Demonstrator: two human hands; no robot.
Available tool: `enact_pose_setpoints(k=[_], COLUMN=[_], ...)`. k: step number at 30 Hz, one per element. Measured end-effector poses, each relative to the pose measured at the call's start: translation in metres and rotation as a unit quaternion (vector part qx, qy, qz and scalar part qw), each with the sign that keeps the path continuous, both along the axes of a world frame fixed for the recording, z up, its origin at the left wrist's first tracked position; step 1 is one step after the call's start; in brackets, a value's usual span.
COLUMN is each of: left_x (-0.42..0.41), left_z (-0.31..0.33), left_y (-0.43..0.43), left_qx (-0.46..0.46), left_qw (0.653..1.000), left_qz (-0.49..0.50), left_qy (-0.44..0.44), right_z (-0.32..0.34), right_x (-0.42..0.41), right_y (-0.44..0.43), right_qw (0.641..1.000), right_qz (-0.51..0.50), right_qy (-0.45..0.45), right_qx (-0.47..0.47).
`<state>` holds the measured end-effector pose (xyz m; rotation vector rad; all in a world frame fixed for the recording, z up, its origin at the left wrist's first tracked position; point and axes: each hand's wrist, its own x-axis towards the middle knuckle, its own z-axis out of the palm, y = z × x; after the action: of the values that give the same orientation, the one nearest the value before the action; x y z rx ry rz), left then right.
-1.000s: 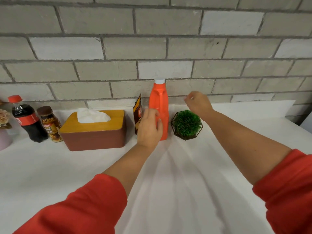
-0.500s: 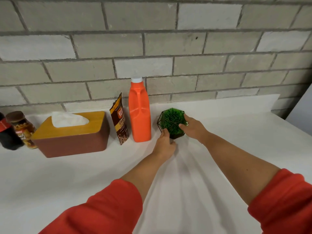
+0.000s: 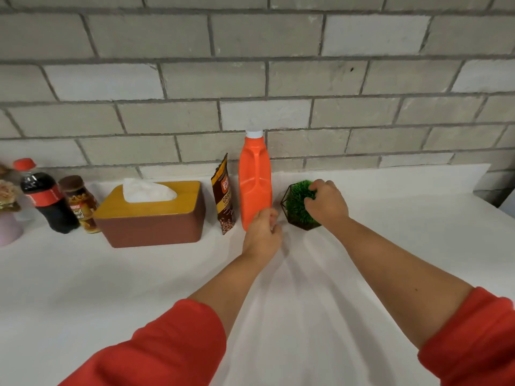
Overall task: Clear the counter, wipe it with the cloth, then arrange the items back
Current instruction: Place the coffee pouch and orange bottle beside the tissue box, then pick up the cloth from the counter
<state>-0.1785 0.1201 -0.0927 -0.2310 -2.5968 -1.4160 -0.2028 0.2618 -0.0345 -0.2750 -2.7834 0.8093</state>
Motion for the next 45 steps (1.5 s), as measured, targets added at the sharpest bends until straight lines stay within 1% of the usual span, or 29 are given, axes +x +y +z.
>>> enact_pose_setpoints(k=[3,8,12,17,21,27,31,35,40,45], left_x=[0.008,0.018,0.022,0.034,0.053,0.094,0.130,0.177,0.236,0.282], left_z=[0.006,0.010,0.013,0.015,0.022,0.029,0.032,0.030,0.018,0.011], left_y=[-0.026,-0.071,-0.099,-0.121,-0.142,-0.180,-0.205,-0.227,-0.251,-0.302], left_qx=[-0.013,-0.031,-0.079,-0.113,-0.136,-0.170,-0.165,-0.141,-0.166,-0.172], left_qw=[0.999,0.997,0.995,0.992,0.989,0.983,0.982,0.980,0.976,0.964], left_qz=[0.033,0.056,0.056,0.053,0.047,0.058,0.090,0.134,0.135,0.189], left_qy=[0.022,0.035,0.002,-0.023,-0.021,-0.025,-0.024,-0.030,-0.051,-0.068], right_z=[0.004,-0.003,-0.002,-0.003,0.000,0.003,0.008,0.007,-0.003,-0.009], right_x=[0.007,0.018,0.033,0.049,0.065,0.102,0.133,0.168,0.221,0.265], right_y=[-0.029,-0.072,-0.105,-0.137,-0.156,-0.188,-0.206,-0.222,-0.248,-0.285], right_qw=[0.999,0.991,0.974,0.966,0.963,0.958,0.954,0.948,0.941,0.925], right_qz=[0.043,0.111,0.177,0.179,0.183,0.207,0.240,0.269,0.297,0.333], right_qy=[-0.023,-0.067,-0.140,-0.184,-0.194,-0.197,-0.181,-0.169,-0.164,-0.183], right_qx=[0.004,-0.023,-0.003,-0.023,-0.028,0.004,0.014,0.019,0.005,-0.008])
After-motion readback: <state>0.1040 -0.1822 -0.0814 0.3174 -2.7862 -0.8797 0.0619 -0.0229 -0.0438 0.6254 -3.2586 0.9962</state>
